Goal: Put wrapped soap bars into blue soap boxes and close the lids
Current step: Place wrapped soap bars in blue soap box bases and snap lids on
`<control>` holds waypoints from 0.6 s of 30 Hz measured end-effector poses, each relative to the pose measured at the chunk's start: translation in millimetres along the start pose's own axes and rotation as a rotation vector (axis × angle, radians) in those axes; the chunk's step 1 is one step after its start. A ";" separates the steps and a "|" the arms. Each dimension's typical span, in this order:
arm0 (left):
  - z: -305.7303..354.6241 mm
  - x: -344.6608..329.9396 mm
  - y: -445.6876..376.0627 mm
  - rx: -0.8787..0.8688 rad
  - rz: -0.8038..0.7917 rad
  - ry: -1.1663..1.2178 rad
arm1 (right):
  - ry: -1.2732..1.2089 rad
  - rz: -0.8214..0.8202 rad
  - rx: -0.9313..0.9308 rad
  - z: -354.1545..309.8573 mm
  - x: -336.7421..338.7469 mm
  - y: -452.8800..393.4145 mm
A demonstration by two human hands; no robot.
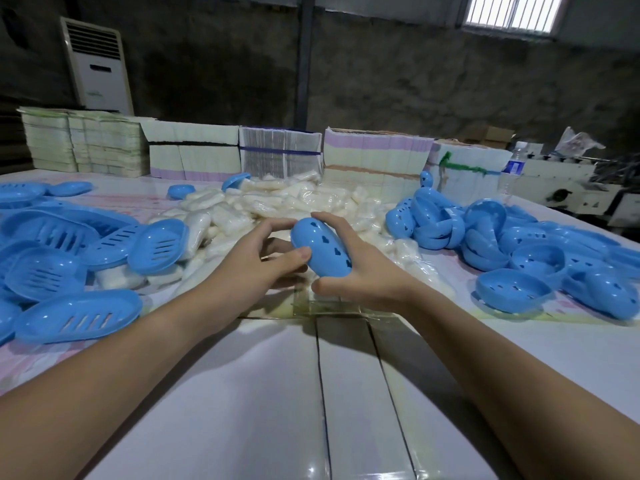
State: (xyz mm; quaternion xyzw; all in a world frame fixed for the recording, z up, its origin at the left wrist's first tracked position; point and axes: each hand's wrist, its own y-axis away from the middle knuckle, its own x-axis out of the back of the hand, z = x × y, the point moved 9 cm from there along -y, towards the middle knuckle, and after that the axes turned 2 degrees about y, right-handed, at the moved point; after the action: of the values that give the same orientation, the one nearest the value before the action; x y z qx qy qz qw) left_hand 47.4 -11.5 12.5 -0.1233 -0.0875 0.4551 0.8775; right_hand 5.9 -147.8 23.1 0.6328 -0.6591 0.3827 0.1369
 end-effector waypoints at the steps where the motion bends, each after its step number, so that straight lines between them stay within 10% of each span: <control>1: -1.6 0.8 0.0 0.014 -0.013 -0.001 | 0.003 -0.003 -0.009 0.1 -1.3 0.4; 18: -41.7 -1.1 -23.1 -0.250 -0.198 -0.635 | 0.610 0.482 -0.658 78.0 217.3 170.7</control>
State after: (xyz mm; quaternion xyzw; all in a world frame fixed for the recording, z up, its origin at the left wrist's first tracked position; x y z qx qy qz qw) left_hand 75.9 -30.9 -20.5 -0.0732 -0.4224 0.3691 0.8246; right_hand -165.8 -375.1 58.7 0.2455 -0.8022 0.3427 0.4229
